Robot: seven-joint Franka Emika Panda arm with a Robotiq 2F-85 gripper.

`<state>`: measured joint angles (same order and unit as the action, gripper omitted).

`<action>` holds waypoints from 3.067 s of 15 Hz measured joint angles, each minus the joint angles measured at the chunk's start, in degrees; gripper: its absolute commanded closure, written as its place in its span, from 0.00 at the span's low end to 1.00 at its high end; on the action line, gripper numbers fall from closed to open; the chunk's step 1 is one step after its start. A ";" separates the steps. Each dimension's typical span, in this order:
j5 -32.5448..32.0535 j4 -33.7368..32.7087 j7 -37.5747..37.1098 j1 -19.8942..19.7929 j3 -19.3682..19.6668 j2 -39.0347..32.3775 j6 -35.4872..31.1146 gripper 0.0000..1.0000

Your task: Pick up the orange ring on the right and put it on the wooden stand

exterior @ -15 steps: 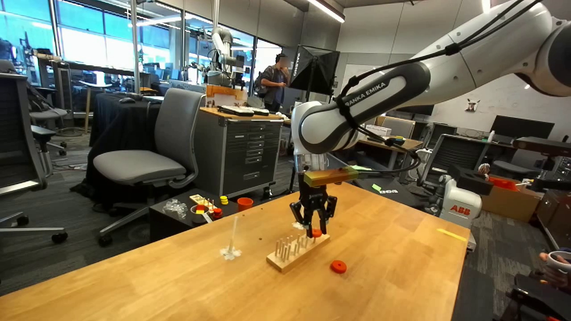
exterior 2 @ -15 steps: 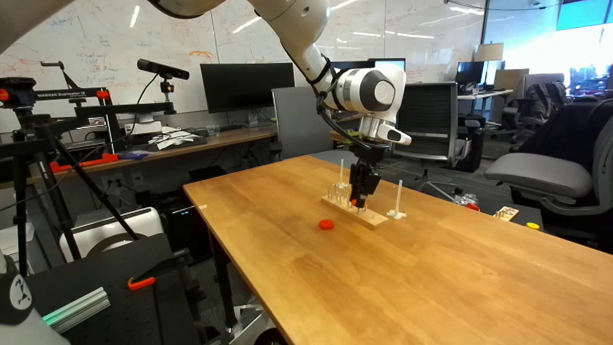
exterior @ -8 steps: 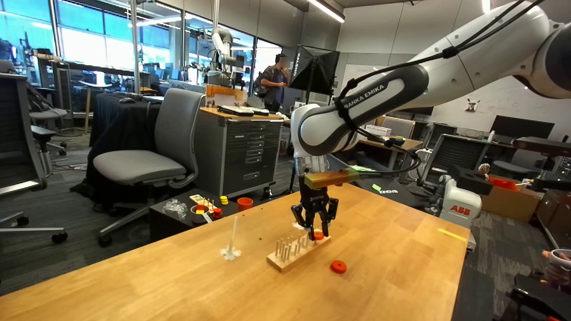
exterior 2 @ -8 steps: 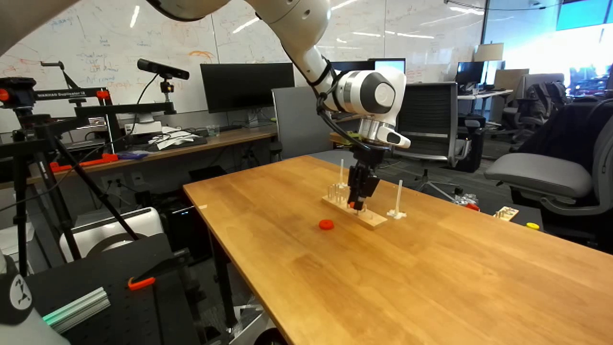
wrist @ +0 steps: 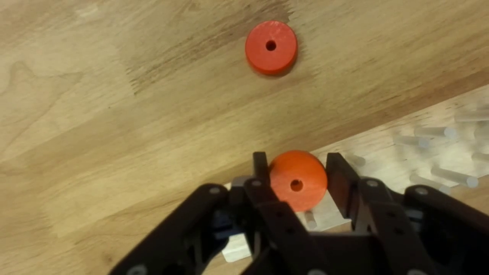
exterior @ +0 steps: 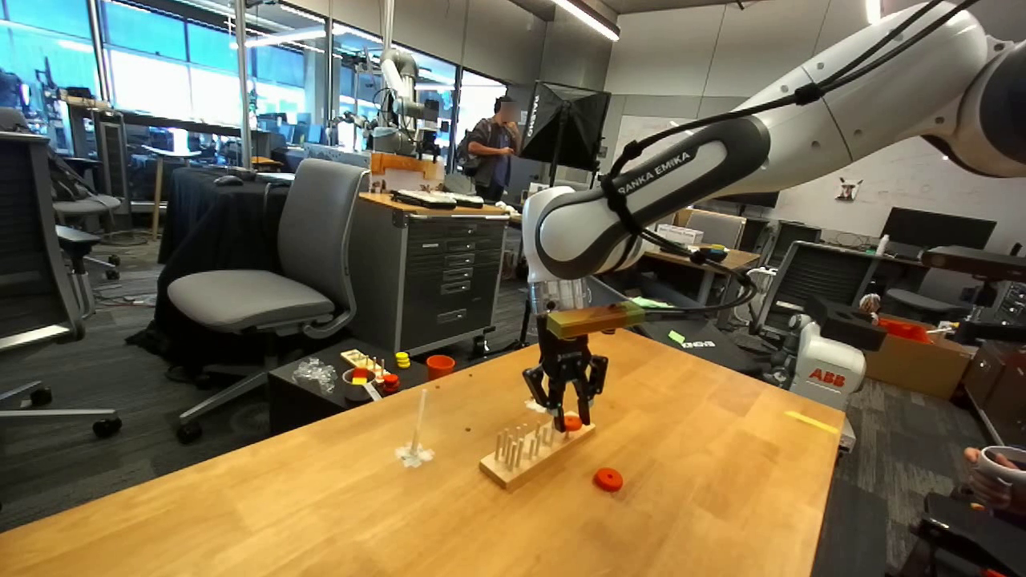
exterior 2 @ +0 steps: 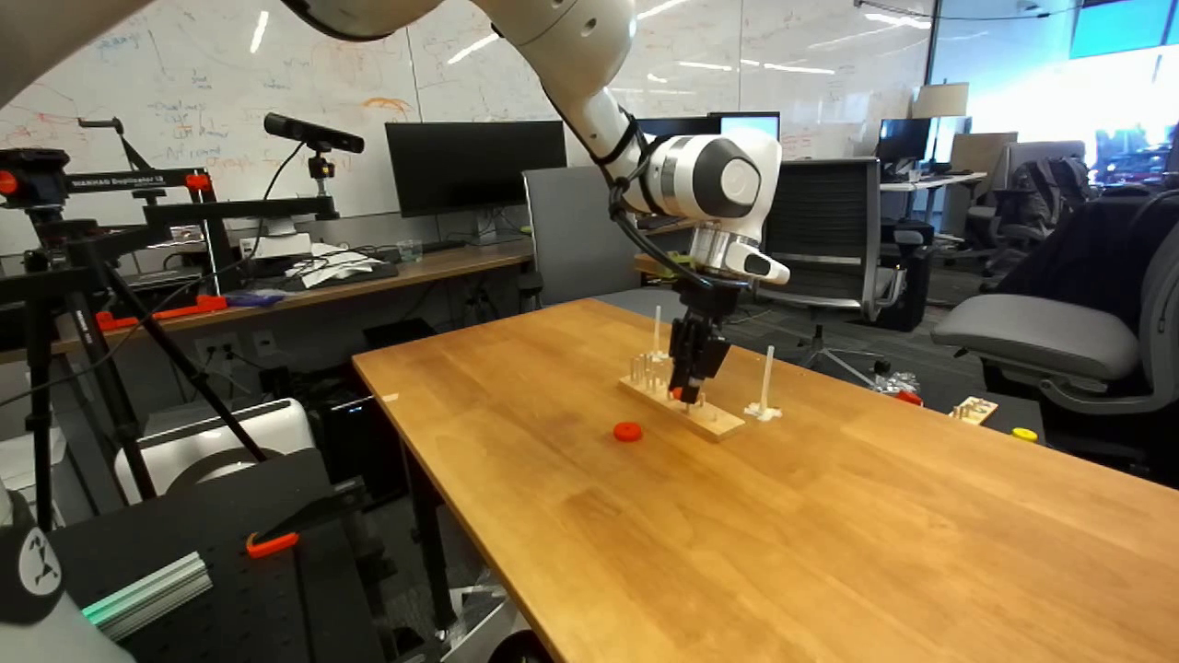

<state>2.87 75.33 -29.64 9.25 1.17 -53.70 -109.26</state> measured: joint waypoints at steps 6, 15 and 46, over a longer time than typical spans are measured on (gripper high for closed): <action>0.00 -0.61 0.00 0.38 -0.04 0.00 -0.01 0.83; 0.00 -1.19 0.00 0.20 -0.01 -0.75 0.00 0.83; 0.00 0.59 2.39 0.07 -0.05 0.03 1.71 0.83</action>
<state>2.87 75.92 -27.25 9.32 1.12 -53.67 -107.55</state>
